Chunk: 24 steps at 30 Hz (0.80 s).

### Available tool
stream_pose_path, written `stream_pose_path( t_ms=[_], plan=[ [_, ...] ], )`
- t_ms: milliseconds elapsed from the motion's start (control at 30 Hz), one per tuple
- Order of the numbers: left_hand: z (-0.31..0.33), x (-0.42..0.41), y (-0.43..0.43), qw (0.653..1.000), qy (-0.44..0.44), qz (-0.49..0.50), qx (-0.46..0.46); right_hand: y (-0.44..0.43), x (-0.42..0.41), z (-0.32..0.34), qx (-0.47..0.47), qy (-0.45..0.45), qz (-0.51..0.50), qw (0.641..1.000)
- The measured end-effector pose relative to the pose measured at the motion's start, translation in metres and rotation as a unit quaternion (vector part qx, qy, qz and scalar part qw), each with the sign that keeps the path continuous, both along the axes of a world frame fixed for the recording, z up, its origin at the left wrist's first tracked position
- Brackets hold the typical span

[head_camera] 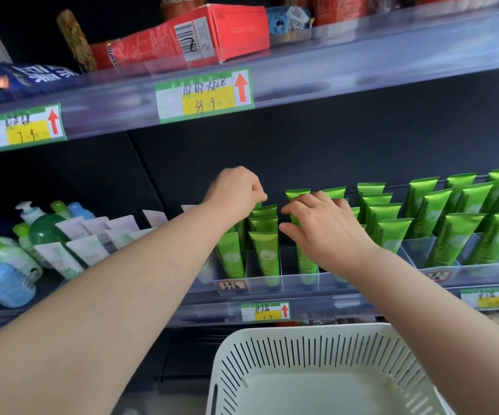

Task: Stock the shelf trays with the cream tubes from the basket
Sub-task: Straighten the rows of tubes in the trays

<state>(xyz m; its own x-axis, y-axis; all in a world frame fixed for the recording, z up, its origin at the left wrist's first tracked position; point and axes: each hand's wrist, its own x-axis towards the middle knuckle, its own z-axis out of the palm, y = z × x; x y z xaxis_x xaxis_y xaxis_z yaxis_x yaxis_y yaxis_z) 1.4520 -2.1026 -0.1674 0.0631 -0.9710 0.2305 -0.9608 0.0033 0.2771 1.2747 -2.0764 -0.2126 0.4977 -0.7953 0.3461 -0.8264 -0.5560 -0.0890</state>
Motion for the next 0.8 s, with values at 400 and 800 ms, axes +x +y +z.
stream_pose_path(
  t_ms=[400,800],
  plan=[
    [-0.002,0.001,-0.018,0.99,-0.13,0.002,0.046,-0.005,-0.006,-0.001,0.019,-0.006,0.004,1.0],
    [-0.005,-0.002,-0.025,0.998,-0.06,-0.023,0.01,-0.005,-0.008,0.0,0.03,-0.014,0.006,0.999]
  ],
)
